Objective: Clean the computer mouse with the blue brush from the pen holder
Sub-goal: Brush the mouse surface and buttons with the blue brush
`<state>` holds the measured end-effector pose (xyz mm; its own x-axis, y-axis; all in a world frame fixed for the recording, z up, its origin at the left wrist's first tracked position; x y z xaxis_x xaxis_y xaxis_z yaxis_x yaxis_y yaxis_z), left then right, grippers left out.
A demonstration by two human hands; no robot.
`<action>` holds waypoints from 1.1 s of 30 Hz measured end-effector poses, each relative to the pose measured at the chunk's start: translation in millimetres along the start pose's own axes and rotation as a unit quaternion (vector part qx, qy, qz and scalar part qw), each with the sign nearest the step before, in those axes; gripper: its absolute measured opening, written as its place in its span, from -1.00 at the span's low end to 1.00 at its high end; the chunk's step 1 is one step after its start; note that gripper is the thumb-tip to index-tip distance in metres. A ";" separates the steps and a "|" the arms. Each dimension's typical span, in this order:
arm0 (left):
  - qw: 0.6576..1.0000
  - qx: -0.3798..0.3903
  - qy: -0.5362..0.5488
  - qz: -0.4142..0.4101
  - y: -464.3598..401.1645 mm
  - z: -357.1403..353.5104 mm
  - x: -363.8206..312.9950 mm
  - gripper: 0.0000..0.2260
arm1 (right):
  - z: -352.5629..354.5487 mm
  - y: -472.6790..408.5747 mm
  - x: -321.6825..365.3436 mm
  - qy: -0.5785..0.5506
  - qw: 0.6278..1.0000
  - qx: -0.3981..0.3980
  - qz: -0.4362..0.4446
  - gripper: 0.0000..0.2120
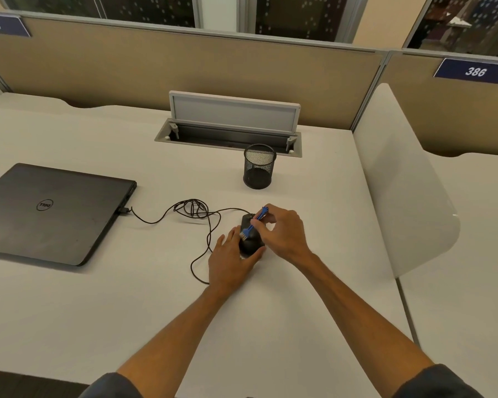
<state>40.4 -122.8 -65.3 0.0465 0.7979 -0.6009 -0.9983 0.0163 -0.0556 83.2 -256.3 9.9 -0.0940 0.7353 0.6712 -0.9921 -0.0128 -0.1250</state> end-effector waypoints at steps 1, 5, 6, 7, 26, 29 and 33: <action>1.000 0.000 0.003 0.004 0.0 0.7 0.4 -0.18 | 2.3 -1.9 -3.3 0.006 1.000 -0.019 -0.011 -0.78; 1.000 -0.008 0.028 0.005 0.0 1.0 -0.1 -0.21 | 10.6 -0.7 -10.7 -0.012 0.994 -0.100 -0.032 -0.78; 1.000 -0.007 0.029 0.008 0.2 0.9 0.2 -0.21 | 9.7 1.8 -9.6 -0.033 0.995 -0.095 -0.026 -0.81; 1.000 -0.004 0.027 0.011 0.4 0.9 0.7 -0.20 | 7.3 4.4 -8.5 -0.048 0.996 -0.073 -0.019 -0.83; 0.998 -0.044 0.038 -0.027 4.0 5.6 -5.5 -0.36 | -0.1 49.2 -31.2 -0.057 0.998 -0.017 0.008 -0.85; 0.997 -0.054 0.026 -0.041 4.1 5.2 -6.1 -0.31 | 0.8 53.5 -38.2 -0.093 0.994 -0.046 -0.023 -0.83; 0.997 -0.054 0.007 -0.046 4.4 4.5 -7.7 -0.21 | -0.6 55.5 -39.7 -0.120 0.989 -0.073 -0.042 -0.82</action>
<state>35.5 -126.1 -57.4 0.1390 0.7880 -0.5998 -0.9804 0.0241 -0.1956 32.0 -285.8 -24.2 -0.0454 0.5476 0.8355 -0.9763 0.1529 -0.1533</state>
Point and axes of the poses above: each hand's wrist, its own y-axis away from the middle knuckle, its own z-axis out of the back of the hand, x = y × z, the point moved 2 cm from there along -y, towards the middle knuckle, and after that the axes turned 8 degrees about -z, right-handed, at the moved point
